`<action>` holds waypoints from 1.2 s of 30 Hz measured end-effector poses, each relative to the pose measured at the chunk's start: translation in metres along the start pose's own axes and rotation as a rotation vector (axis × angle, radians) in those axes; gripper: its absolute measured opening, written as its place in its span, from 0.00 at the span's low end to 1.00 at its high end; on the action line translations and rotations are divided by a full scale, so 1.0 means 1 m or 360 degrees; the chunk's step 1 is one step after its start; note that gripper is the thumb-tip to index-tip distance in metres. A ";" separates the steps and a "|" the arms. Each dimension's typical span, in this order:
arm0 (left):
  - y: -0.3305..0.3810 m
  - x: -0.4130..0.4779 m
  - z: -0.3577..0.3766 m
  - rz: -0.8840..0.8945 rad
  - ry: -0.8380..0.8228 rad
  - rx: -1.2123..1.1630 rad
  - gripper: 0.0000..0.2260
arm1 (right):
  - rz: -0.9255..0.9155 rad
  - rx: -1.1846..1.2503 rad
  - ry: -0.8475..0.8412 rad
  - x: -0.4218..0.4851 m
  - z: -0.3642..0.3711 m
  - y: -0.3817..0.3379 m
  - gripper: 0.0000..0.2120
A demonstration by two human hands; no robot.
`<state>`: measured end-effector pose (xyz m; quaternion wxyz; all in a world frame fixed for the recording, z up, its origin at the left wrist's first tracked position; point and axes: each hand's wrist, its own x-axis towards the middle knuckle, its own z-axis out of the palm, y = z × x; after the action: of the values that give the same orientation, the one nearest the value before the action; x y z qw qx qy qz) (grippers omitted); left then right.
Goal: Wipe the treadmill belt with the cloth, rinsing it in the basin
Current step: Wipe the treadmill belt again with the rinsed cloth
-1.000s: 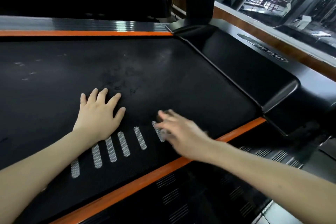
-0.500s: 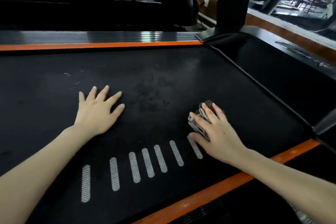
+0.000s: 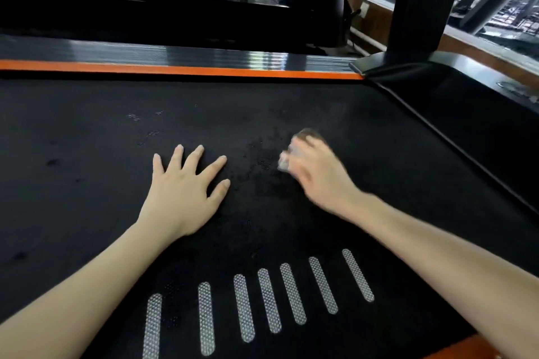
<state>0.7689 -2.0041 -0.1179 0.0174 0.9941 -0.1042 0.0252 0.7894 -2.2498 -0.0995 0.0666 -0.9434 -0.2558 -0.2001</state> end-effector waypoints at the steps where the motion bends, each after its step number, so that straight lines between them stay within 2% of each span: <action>1: 0.000 0.000 0.001 0.0005 0.0017 -0.0012 0.38 | -0.0170 0.0115 -0.0036 -0.020 -0.006 -0.023 0.13; 4: 0.000 -0.001 0.000 0.0014 0.0047 -0.0044 0.37 | -0.0424 0.0383 -0.0404 -0.055 -0.019 -0.050 0.17; 6: 0.000 0.000 0.001 0.0006 0.0048 -0.0032 0.36 | -0.0523 0.0284 -0.0409 -0.035 -0.016 -0.023 0.18; 8: 0.001 0.000 0.001 -0.0003 0.0043 -0.0044 0.36 | -0.0285 0.0079 -0.0313 0.004 0.002 0.020 0.20; 10: 0.001 0.000 0.001 -0.0009 0.0047 -0.0070 0.36 | 0.0146 -0.0042 -0.0255 0.045 0.023 0.066 0.24; 12: 0.000 0.000 0.001 -0.0011 0.0071 -0.0074 0.36 | 0.0393 -0.0067 -0.0286 0.067 0.037 0.075 0.23; 14: 0.001 -0.001 0.001 0.0008 0.0082 -0.0068 0.35 | 0.0233 -0.0092 -0.0156 0.067 0.033 0.047 0.17; 16: 0.001 0.000 0.001 0.0017 0.0086 -0.0064 0.33 | -0.0170 0.0090 -0.0053 0.037 0.020 0.002 0.12; 19: 0.001 -0.001 0.001 0.0027 0.0073 -0.0062 0.31 | -0.0503 0.0344 -0.0306 -0.005 0.008 -0.026 0.17; 21: 0.000 -0.002 0.000 0.0028 0.0062 -0.0067 0.31 | -0.0565 0.0222 -0.0300 0.015 0.010 -0.004 0.17; 23: 0.001 -0.002 -0.001 0.0022 0.0067 -0.0069 0.32 | -0.0350 0.0090 -0.0238 0.060 0.030 0.033 0.14; 26: 0.000 -0.001 0.000 0.0020 0.0066 -0.0069 0.31 | 0.0361 -0.0016 -0.0280 0.114 0.048 0.048 0.14; 27: -0.001 -0.001 0.000 0.0025 0.0060 -0.0066 0.30 | 0.0382 -0.0050 -0.0314 0.115 0.050 0.039 0.14; 30: -0.002 -0.002 0.001 0.0039 0.0040 -0.0072 0.26 | -0.0109 0.0151 -0.0177 0.062 0.028 -0.001 0.15; 33: -0.003 -0.003 -0.003 0.0050 -0.0026 -0.0090 0.25 | -0.0237 0.0472 -0.0374 0.004 0.005 -0.013 0.17; 36: -0.002 0.003 -0.014 0.0010 -0.0085 -0.0209 0.32 | -0.0248 0.0407 -0.0379 0.030 0.017 0.019 0.15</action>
<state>0.7714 -2.0025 -0.1041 0.0799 0.9908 -0.1092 -0.0083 0.8281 -2.2486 -0.1029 0.1395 -0.9216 -0.3575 -0.0573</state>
